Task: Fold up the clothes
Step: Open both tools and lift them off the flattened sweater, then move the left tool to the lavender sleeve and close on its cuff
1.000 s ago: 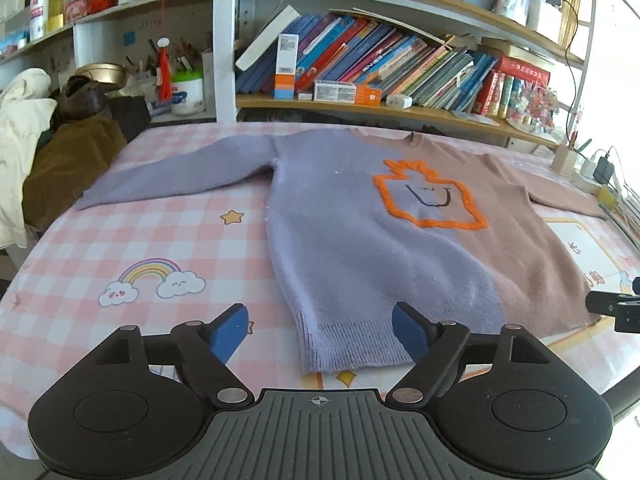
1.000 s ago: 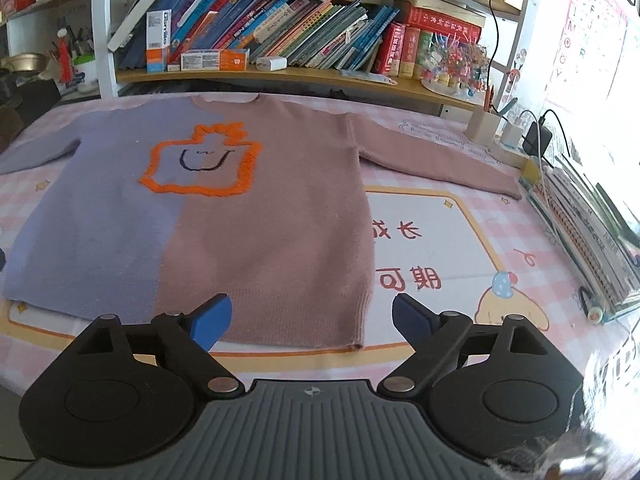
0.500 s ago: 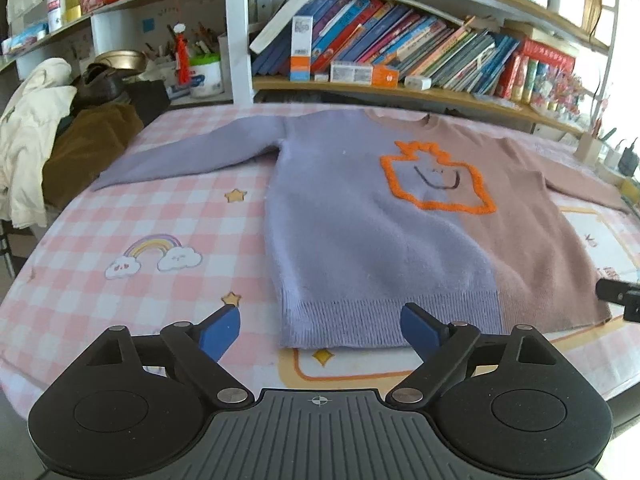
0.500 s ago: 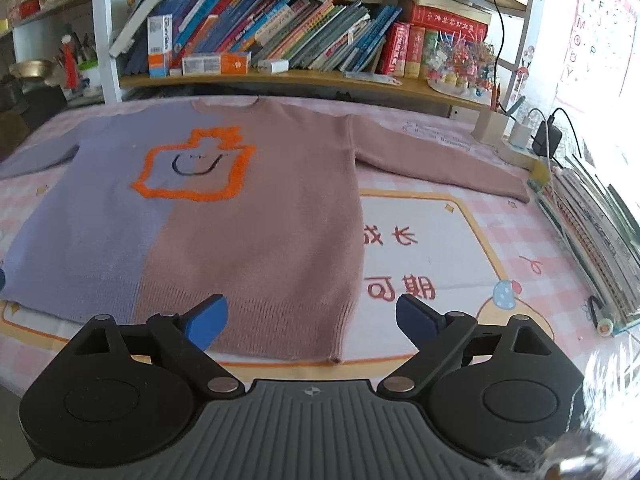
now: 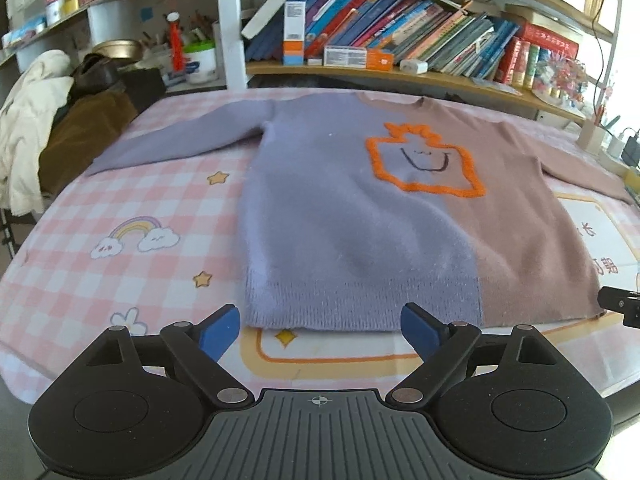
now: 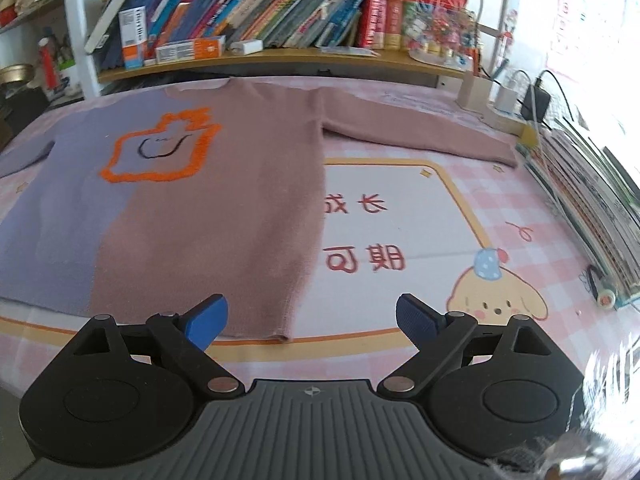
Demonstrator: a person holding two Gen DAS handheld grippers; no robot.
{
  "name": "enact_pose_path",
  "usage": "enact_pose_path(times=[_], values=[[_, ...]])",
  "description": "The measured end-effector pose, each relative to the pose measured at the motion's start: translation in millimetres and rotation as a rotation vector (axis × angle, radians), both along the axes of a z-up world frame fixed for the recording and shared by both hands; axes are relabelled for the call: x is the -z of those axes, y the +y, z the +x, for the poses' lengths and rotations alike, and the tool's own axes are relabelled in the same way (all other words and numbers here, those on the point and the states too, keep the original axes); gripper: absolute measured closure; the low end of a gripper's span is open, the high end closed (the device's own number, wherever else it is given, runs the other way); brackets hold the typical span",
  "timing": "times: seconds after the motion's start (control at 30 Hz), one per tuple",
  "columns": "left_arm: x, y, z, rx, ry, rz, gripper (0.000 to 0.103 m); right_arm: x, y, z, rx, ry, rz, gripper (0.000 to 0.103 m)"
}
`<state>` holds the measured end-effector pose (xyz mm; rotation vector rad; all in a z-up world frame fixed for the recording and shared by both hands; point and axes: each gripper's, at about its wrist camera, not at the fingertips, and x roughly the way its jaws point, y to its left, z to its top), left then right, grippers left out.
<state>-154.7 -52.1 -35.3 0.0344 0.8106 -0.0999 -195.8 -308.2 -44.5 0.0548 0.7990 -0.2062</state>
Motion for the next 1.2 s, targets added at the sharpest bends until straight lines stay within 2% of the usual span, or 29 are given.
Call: enact_pose_path(times=[0.1, 0.17, 0.47, 0.73, 0.87, 1.2], values=[[1, 1, 5, 0.022, 0.000, -0.002, 0.013, 0, -1, 0, 0.025, 0.001, -0.003, 0.011], [1, 2, 8, 0.036, -0.001, -0.003, 0.013, 0, 1, 0, 0.050, 0.001, -0.010, 0.004], [-6, 33, 51, 0.129, -0.043, -0.023, 0.013, -7, 27, 6, 0.193, -0.024, -0.042, 0.003], [-4, 67, 87, 0.207, -0.032, -0.035, 0.012, -10, 68, 18, 0.281, -0.036, -0.066, 0.000], [1, 89, 106, 0.218, -0.017, -0.051, 0.012, -6, 90, 25, 0.307, -0.024, -0.074, 0.000], [10, 147, 150, 0.136, -0.010, -0.101, 0.012, -3, 130, 39, 0.353, 0.014, -0.116, 0.000]])
